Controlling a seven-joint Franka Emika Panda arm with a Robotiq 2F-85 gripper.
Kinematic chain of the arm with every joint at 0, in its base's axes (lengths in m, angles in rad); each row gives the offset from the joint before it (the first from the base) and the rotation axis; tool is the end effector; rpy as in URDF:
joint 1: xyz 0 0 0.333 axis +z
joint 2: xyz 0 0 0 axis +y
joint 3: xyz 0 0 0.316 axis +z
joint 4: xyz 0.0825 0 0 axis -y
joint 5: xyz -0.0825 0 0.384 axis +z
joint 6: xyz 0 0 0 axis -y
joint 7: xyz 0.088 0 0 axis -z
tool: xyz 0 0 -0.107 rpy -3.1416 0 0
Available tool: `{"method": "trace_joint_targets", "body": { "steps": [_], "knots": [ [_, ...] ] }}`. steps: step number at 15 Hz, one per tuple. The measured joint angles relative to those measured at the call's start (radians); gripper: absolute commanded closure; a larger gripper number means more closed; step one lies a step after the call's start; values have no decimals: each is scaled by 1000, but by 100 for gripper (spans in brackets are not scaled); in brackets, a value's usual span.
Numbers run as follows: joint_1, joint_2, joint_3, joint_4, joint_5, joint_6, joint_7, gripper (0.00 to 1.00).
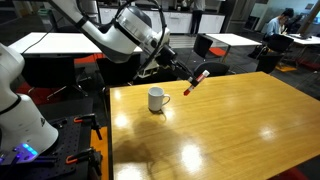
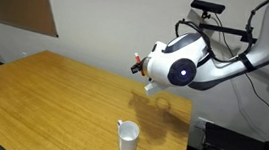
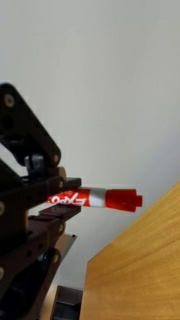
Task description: Put the marker in the white mug cup
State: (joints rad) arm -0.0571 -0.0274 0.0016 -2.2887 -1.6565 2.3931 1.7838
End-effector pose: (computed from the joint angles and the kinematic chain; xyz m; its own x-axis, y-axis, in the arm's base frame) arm 0.5282 -0.0377 0.3826 0.5131 -0.0992 0.8526 -0.6475 -0.6968 0.3086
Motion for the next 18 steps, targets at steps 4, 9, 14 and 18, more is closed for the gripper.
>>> {"method": "trace_joint_targets", "body": {
  "steps": [4,9,14,18],
  "knots": [
    [0,1,0,-3,-1,0,0,95],
    [13,15,2,-5,-28,0,21,95],
    [61,61,27,-4,-29,-18,79,95],
    [98,105,58,0,-33,-56,156,95]
  ]
}}
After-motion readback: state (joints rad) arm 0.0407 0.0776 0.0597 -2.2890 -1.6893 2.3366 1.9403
